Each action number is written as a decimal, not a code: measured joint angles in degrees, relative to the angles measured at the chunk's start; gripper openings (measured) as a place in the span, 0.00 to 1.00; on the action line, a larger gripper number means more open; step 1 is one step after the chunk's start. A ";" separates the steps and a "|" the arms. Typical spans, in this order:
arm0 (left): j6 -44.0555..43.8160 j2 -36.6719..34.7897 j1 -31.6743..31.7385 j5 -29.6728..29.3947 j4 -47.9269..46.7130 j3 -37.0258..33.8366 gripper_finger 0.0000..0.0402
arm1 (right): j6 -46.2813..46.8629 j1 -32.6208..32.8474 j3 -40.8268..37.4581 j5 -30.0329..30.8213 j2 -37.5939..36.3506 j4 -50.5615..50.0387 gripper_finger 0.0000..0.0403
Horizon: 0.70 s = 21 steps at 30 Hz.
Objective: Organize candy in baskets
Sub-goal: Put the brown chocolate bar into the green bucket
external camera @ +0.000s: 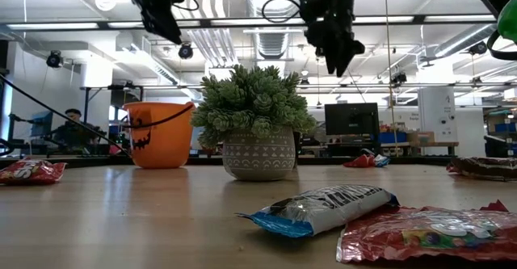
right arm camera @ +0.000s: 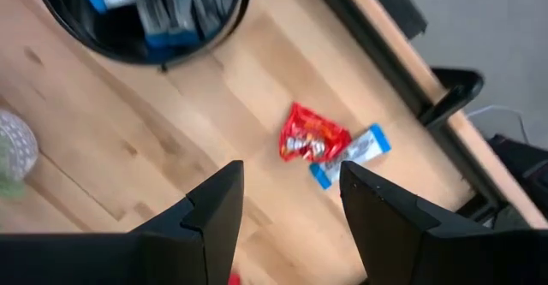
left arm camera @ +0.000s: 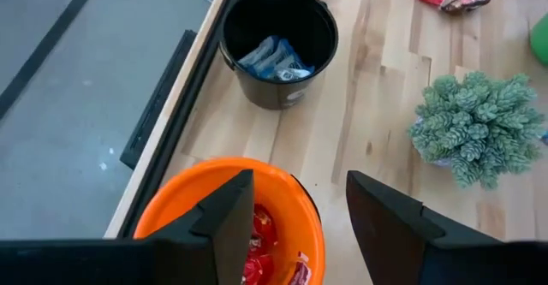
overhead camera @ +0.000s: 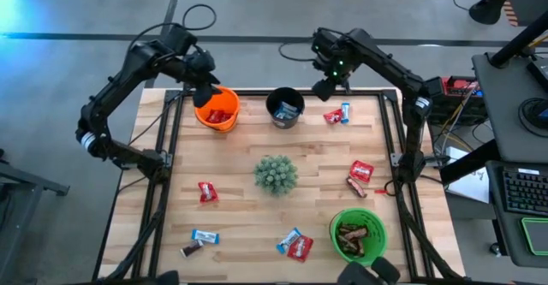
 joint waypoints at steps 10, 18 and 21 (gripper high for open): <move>-2.20 -0.61 0.00 -0.11 -0.26 0.00 0.42 | 4.85 0.32 -11.38 -0.64 -5.44 0.03 0.46; -3.41 -0.63 0.00 -0.20 -0.40 0.00 0.42 | 10.55 1.37 -19.98 -1.96 -14.46 0.04 0.46; -4.98 -0.63 0.00 -0.35 -0.39 0.00 0.42 | 11.06 2.42 -22.73 -1.98 -17.91 -0.06 0.46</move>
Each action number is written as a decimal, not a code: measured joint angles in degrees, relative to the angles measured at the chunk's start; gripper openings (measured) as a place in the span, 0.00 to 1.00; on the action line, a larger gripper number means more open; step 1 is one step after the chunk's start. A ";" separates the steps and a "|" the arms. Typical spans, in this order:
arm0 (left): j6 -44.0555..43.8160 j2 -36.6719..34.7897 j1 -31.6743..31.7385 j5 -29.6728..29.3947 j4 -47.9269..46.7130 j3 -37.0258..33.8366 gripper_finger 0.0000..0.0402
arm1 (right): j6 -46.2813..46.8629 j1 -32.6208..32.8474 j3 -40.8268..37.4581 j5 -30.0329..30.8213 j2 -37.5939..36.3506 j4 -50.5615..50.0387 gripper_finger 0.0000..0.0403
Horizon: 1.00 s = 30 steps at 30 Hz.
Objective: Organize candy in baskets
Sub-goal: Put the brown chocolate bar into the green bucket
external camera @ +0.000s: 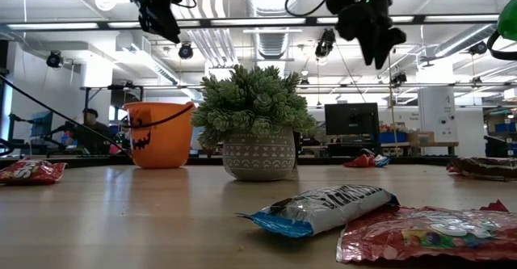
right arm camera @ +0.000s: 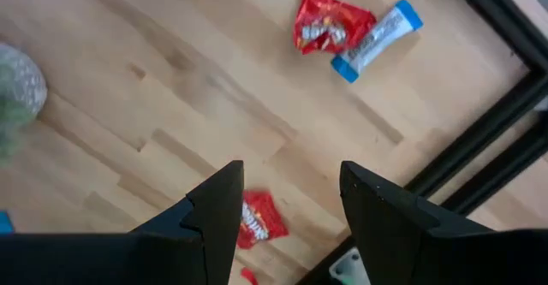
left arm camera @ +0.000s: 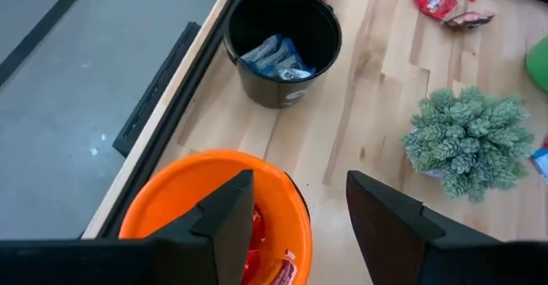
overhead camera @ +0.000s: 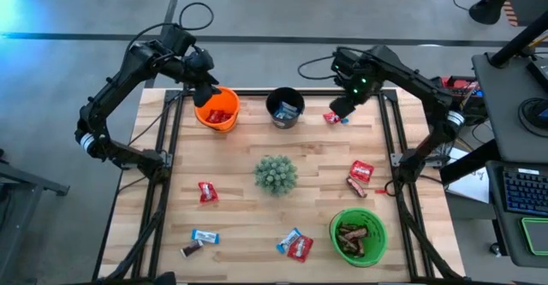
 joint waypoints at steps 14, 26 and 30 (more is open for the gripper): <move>-3.98 -0.02 0.01 -2.82 0.18 0.00 0.42 | 1.14 1.26 -12.55 0.04 -7.81 0.81 0.46; -3.98 0.24 0.02 -4.05 -2.98 0.00 0.42 | 1.80 1.46 -14.62 0.05 -7.41 3.18 0.46; -3.89 0.24 0.02 -4.30 -3.38 0.00 0.42 | 3.96 3.17 -14.97 -1.57 -8.11 2.37 0.46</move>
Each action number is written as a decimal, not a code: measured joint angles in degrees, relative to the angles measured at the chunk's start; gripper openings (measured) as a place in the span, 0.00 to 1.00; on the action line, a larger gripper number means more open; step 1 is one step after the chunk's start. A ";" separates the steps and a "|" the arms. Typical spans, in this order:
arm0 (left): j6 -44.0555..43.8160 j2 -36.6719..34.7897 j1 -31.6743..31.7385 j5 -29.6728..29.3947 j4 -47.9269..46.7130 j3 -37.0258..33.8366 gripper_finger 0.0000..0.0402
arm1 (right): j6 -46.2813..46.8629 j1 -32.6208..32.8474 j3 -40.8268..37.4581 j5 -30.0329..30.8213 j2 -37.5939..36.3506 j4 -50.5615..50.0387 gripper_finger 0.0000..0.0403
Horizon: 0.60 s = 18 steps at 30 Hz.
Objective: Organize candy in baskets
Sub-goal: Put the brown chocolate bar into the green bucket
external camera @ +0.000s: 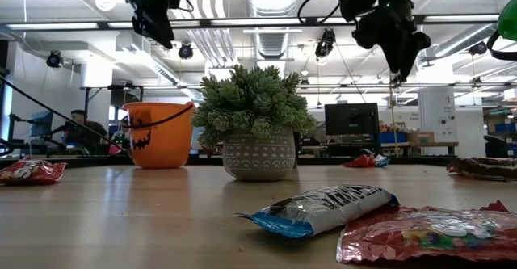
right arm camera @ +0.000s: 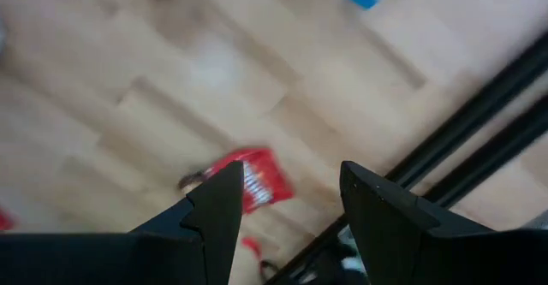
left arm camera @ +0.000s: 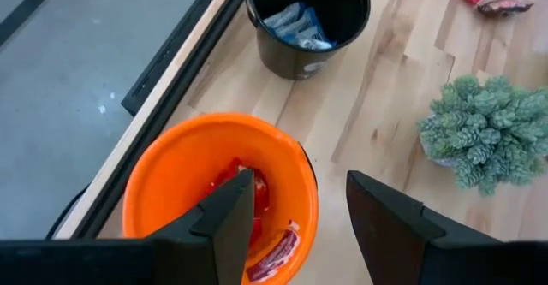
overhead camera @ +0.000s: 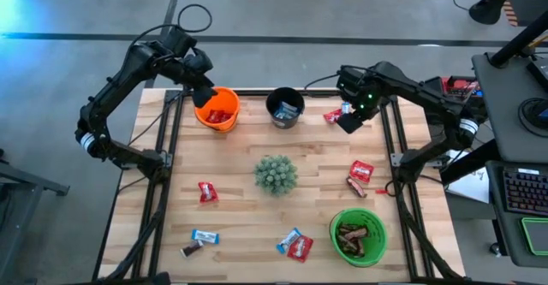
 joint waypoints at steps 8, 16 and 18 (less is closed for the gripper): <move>3.62 0.00 0.07 -0.03 -2.78 0.00 0.42 | 3.83 8.67 -0.55 -2.67 -3.21 -0.40 0.46; 5.76 0.00 0.07 0.01 -2.74 0.00 0.42 | 10.27 19.02 -9.02 -2.47 -7.48 0.10 0.46; 5.92 0.00 0.07 0.02 -2.74 0.00 0.42 | 12.69 21.58 -12.41 -2.47 -8.80 1.53 0.46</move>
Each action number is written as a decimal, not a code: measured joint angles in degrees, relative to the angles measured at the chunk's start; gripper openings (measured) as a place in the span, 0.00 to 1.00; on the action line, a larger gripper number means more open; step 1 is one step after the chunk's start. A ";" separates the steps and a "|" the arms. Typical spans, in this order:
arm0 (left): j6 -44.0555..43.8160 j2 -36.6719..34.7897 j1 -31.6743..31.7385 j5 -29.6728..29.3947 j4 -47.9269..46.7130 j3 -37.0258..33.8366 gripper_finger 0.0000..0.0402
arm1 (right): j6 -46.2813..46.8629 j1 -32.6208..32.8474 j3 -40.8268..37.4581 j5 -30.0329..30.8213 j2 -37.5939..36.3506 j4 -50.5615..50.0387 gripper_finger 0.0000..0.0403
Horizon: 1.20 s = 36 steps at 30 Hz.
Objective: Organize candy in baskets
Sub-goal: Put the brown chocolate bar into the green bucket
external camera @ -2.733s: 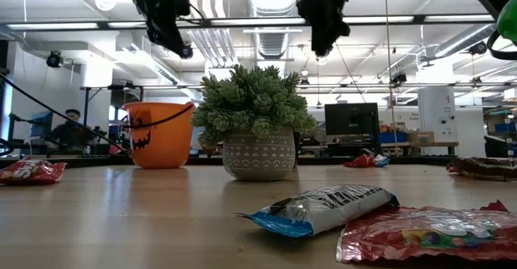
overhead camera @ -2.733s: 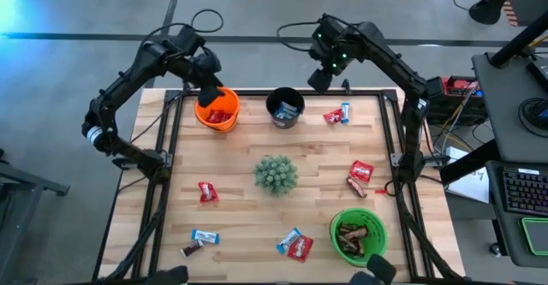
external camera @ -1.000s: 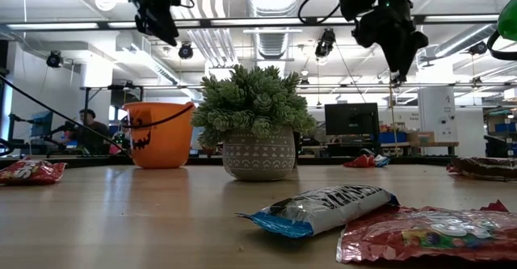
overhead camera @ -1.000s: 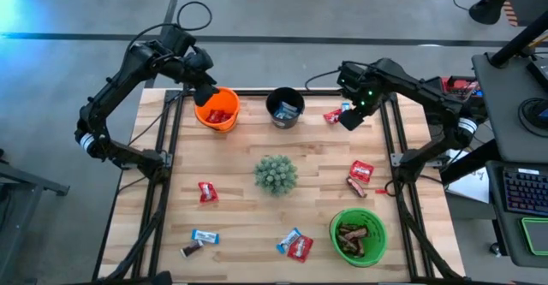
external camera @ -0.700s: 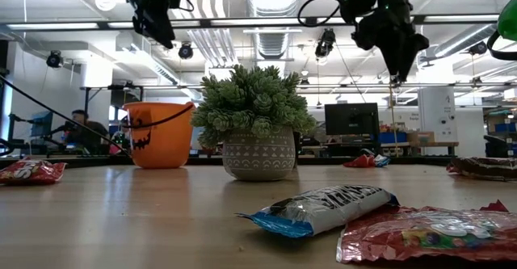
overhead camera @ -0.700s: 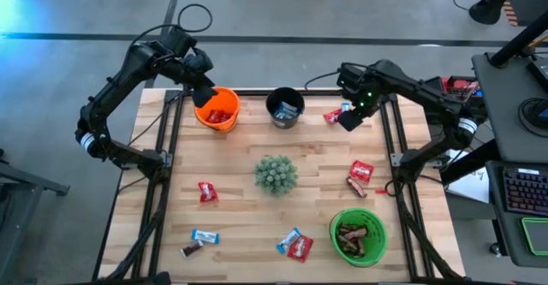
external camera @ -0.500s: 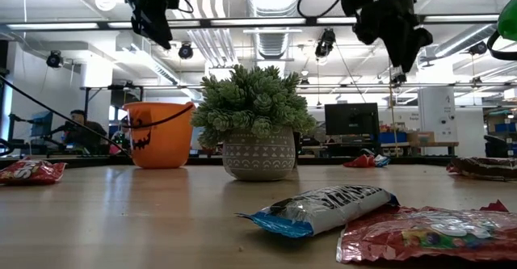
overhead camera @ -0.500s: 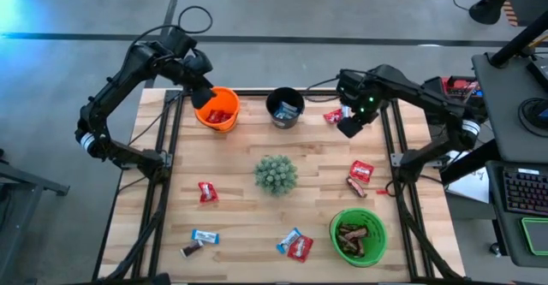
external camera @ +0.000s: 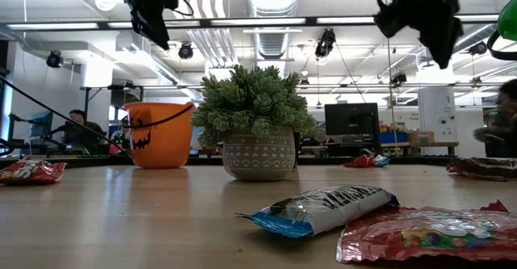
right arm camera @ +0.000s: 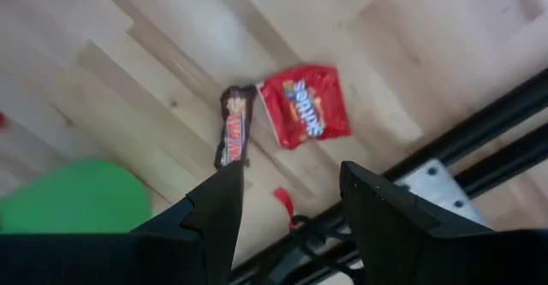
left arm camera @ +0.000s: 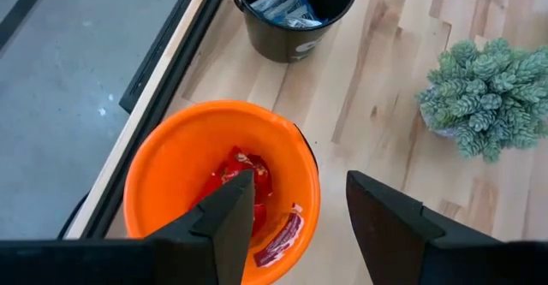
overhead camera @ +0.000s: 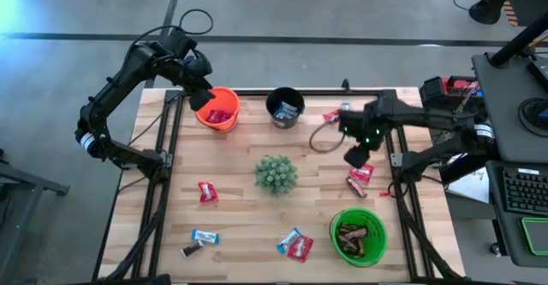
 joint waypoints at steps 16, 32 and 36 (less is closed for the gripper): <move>-1.77 0.00 -0.02 0.11 -0.72 -0.02 0.42 | 15.07 15.11 -19.69 -1.52 -5.10 19.40 0.46; -2.09 0.00 -0.02 0.11 -0.95 -0.07 0.42 | 19.23 17.68 -30.23 -3.02 -4.66 33.21 0.46; -2.12 -0.02 -0.02 0.11 -1.25 -0.07 0.42 | 19.76 17.67 -31.72 -3.02 -4.55 35.92 0.46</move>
